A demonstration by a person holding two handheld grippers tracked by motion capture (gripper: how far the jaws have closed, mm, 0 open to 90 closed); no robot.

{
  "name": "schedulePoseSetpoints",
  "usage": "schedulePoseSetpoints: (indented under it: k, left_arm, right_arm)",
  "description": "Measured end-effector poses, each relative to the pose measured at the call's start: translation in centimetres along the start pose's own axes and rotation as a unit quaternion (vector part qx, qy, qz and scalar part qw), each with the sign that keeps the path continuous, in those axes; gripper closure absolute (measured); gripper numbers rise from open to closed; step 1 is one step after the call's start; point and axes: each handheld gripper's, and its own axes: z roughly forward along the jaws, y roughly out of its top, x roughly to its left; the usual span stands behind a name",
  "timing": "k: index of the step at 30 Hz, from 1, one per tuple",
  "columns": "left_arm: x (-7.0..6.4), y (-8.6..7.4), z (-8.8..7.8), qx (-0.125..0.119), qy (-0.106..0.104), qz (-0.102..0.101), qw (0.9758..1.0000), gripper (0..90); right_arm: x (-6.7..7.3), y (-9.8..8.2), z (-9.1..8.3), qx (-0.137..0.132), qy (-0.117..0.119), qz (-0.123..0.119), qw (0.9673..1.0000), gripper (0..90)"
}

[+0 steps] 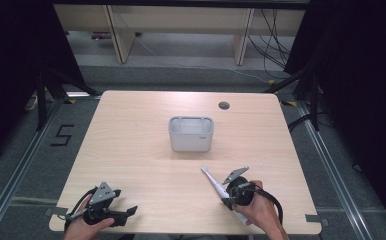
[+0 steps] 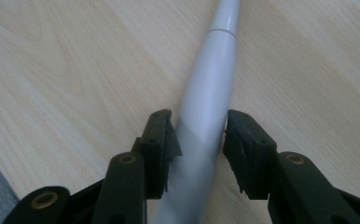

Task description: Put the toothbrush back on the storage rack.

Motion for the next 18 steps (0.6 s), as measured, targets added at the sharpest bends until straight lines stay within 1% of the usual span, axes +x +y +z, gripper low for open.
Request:
schedulePoseSetpoints:
  k: [1, 2, 3, 4, 5, 6, 7, 9, 10, 11, 12, 13, 15, 16, 17, 18]
  left_arm:
    - [0.1, 0.0, -0.1, 0.004, 0.001, 0.005, 1.0, 15.0]
    - [0.0, 0.0, 0.0, 0.0, 0.0, 0.0, 1.0, 15.0]
    - [0.0, 0.0, 0.0, -0.001, 0.001, 0.0, 1.0, 15.0]
    - [0.0, 0.0, 0.0, -0.002, 0.001, 0.0, 1.0, 15.0]
    - [0.0, 0.0, 0.0, -0.001, 0.001, 0.001, 1.0, 15.1]
    - [0.0, 0.0, 0.0, -0.002, 0.001, 0.001, 1.0, 15.1]
    - [0.0, 0.0, 0.0, -0.001, 0.001, 0.001, 1.0, 15.1]
    - [0.0, 0.0, 0.0, -0.002, 0.0, 0.0, 1.0, 15.1]
    - [0.0, 0.0, 0.0, -0.003, 0.0, -0.001, 1.0, 15.1]
    - [0.0, 0.0, 0.0, -0.002, 0.0, 0.0, 1.0, 15.1]
    - [-0.1, 0.0, 0.0, -0.003, -0.001, -0.002, 1.0, 15.1]
    - [-0.1, 0.0, 0.0, -0.003, 0.0, -0.002, 1.0, 15.1]
    - [-0.1, 0.0, 0.0, -0.002, -0.001, -0.002, 1.0, 15.2]
    - [-0.1, 0.0, 0.0, 0.0, -0.002, -0.002, 1.0, 15.2]
    - [-0.1, 0.0, 0.0, 0.0, -0.002, -0.001, 1.0, 15.2]
    - [-0.1, 0.0, 0.0, -0.001, -0.003, -0.002, 1.0, 15.2]
  right_arm:
    - [-0.1, 0.1, 0.0, 0.003, -0.001, -0.004, 1.0, 61.0]
    - [-0.1, 0.2, 0.0, 0.006, 0.0, -0.004, 1.0, 61.2]
    - [0.0, 0.3, 0.1, 0.012, 0.004, -0.003, 0.9999, 61.5]
    - [-0.1, 0.4, 0.0, 0.013, 0.003, -0.008, 0.9999, 61.7]
    - [0.0, 0.5, 0.1, 0.021, 0.005, -0.002, 0.9998, 62.0]
    - [0.0, 0.6, 0.2, 0.025, -0.004, -0.003, 0.9997, 62.2]
    - [0.1, 0.6, 0.0, 0.034, -0.003, 0.009, 0.9994, 62.5]
    - [-0.2, 0.8, 0.1, 0.031, 0.004, -0.02, 0.9993, 63.1]
    - [-0.2, 0.8, 0.1, 0.037, 0.004, -0.017, 0.9992, 63.2]
    - [-0.3, 0.9, 0.0, 0.042, 0.005, -0.021, 0.9989, 63.4]
    - [-0.2, 1.0, 0.0, 0.047, 0.006, -0.012, 0.9988, 63.4]
    - [-0.3, 1.1, 0.0, 0.056, 0.003, -0.012, 0.9983, 63.3]
    - [-0.4, 1.2, 0.0, 0.062, 0.006, -0.017, 0.9979, 63.3]
    - [-0.5, 1.3, 0.1, 0.066, 0.009, -0.023, 0.9975, 63.3]
    - [-0.4, 1.3, 0.0, 0.07, 0.005, -0.023, 0.9973, 63.4]
    - [-0.4, 1.5, 0.0, 0.077, 0.011, -0.017, 0.9968, 63.4]
